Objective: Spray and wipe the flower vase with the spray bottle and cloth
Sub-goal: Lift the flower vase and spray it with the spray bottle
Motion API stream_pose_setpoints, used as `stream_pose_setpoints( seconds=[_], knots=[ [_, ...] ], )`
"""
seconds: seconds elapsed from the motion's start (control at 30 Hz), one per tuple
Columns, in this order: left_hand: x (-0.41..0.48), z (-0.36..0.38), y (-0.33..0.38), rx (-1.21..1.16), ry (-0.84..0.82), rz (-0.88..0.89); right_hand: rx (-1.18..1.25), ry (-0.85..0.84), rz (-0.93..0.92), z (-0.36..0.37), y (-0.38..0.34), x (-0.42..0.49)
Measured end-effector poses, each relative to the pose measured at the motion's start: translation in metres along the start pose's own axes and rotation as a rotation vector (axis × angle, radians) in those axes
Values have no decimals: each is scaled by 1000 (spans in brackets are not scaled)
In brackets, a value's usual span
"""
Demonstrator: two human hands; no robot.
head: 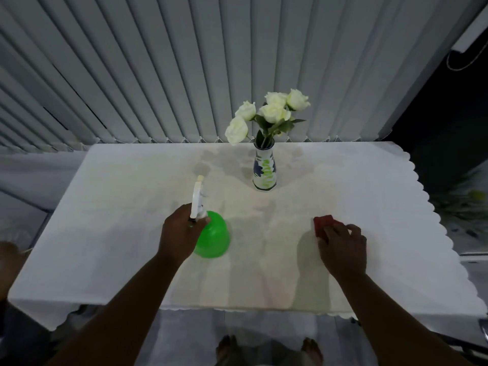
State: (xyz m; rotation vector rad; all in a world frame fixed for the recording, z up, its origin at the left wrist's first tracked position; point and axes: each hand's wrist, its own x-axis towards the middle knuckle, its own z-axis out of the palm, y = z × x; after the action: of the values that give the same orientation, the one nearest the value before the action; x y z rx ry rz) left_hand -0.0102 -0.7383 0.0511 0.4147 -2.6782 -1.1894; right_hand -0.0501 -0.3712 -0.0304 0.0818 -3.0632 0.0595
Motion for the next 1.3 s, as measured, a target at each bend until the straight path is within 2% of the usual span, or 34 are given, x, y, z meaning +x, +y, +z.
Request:
stream_pose_setpoints(
  seconds=[0.1, 0.27, 0.37, 0.53, 0.7, 0.8, 0.97, 1.1, 1.2, 1.3],
  knots=[
    [4, 4, 11, 31, -22, 31, 199, 77, -223, -11, -32, 9],
    [14, 16, 48, 44, -110, 65, 615, -102, -385, -44, -110, 14],
    [18, 28, 64, -2, -163, 92, 766, -166, -378, -66, -135, 18],
    [23, 46, 89, 13, -210, 127, 838, -57, -234, -80, -132, 20],
    [33, 51, 96, -113, -447, 96, 952, -96, -107, -93, -105, 14],
    [55, 53, 90, -28, -533, 43, 990, -175, -10, -98, -84, 17],
    [105, 71, 91, 4, -392, -116, 948, -147, 26, -102, -56, 24],
    [139, 96, 105, -111, -358, -177, 845, -102, 27, -98, -47, 26],
    [156, 113, 114, -244, -356, -172, 821, -97, 30, -101, -44, 25],
    [171, 124, 113, -280, -255, -161, 842, -22, 68, -100, -42, 23]
  ],
)
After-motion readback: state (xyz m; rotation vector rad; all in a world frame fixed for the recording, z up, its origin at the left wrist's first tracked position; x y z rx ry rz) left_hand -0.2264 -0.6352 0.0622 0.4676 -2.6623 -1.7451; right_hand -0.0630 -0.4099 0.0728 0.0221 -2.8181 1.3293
